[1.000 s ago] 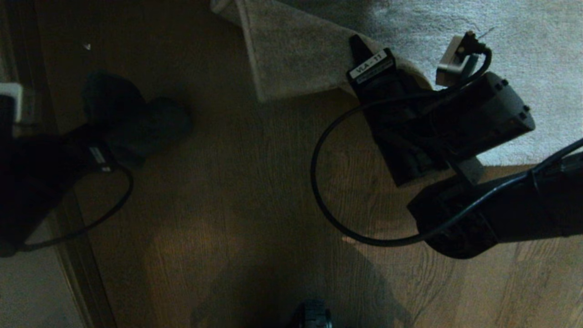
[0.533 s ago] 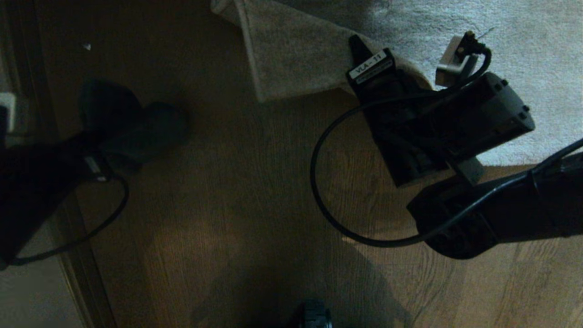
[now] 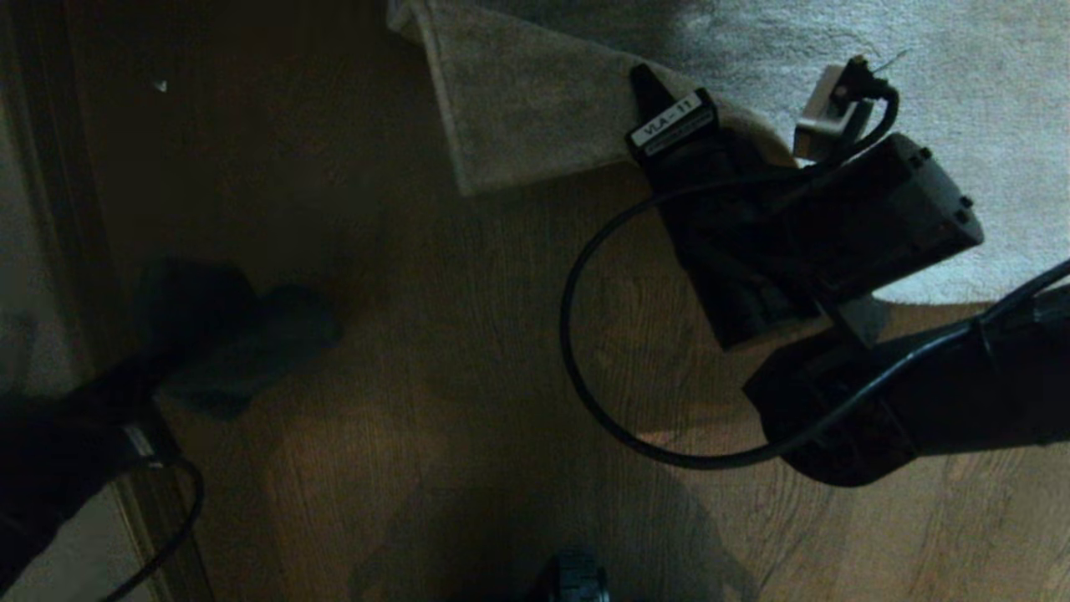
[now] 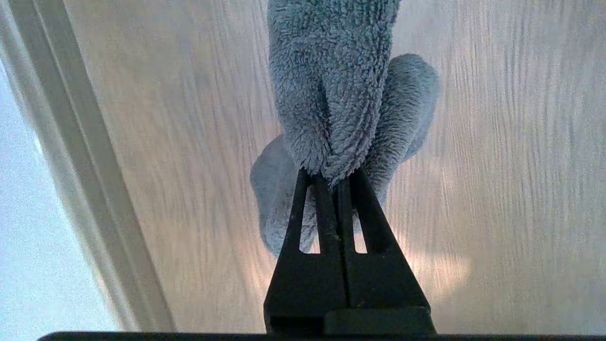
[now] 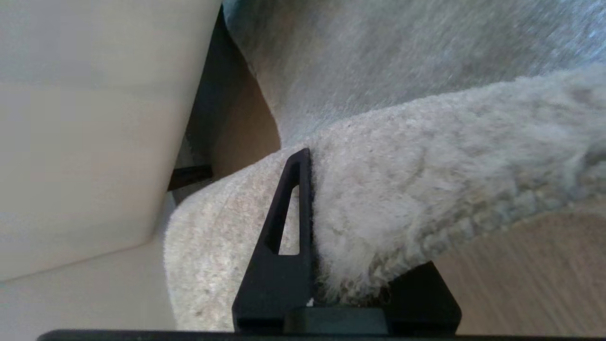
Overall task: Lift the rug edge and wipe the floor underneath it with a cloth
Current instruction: Wipe the floor under the carpet with a rag, then lay down the carpet
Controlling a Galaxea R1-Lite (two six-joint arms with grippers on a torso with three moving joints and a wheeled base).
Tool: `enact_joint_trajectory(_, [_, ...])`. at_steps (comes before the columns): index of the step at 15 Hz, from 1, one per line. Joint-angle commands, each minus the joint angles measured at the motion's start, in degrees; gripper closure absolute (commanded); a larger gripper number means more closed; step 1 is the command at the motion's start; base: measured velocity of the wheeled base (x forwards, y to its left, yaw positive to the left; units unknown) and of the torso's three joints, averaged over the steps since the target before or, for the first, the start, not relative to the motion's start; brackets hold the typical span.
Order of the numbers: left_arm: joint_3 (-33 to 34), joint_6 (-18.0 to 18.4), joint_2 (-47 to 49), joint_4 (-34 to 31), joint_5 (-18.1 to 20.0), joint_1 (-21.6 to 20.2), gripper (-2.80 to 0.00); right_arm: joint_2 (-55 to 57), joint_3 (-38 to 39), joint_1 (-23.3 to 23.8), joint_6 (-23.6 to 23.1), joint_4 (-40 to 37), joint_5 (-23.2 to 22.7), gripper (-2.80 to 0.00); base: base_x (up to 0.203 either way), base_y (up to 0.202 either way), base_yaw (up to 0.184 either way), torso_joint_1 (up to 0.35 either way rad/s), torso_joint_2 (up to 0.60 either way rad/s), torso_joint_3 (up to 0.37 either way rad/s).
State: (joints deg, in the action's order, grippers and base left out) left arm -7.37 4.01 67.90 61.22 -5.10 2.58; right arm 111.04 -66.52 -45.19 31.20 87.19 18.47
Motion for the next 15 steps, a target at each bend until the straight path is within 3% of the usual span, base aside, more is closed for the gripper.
enact_joint_trajectory(1, [4.13,-0.03,-3.94,0.3,0.03,0.07,0.0,0.05,0.65,-0.69,0.03,1.93,0.08,0.0,0.0,0.0,0.0,0.0,0.0,0.0])
enact_joint_trajectory(3, [7.28,-0.1,-7.18,-0.53,0.3,0.28,0.0,0.05,1.43,-0.9,-1.67,2.54,-0.01,0.0,0.0,0.0,0.0,0.0,0.0,0.0])
enact_joint_trajectory(5, [7.35,-0.29,-12.66,-6.78,1.33,0.27,0.0,-0.04,1.66,-1.13,-1.76,2.77,0.08,0.0,0.0,0.0,0.0,0.0,0.0,0.0])
enact_joint_trajectory(15, [7.36,-0.61,-56.29,-54.25,3.81,-0.73,0.0,0.23,2.01,-2.18,-3.17,2.77,0.16,0.0,0.0,0.0,0.0,0.0,0.0,0.0])
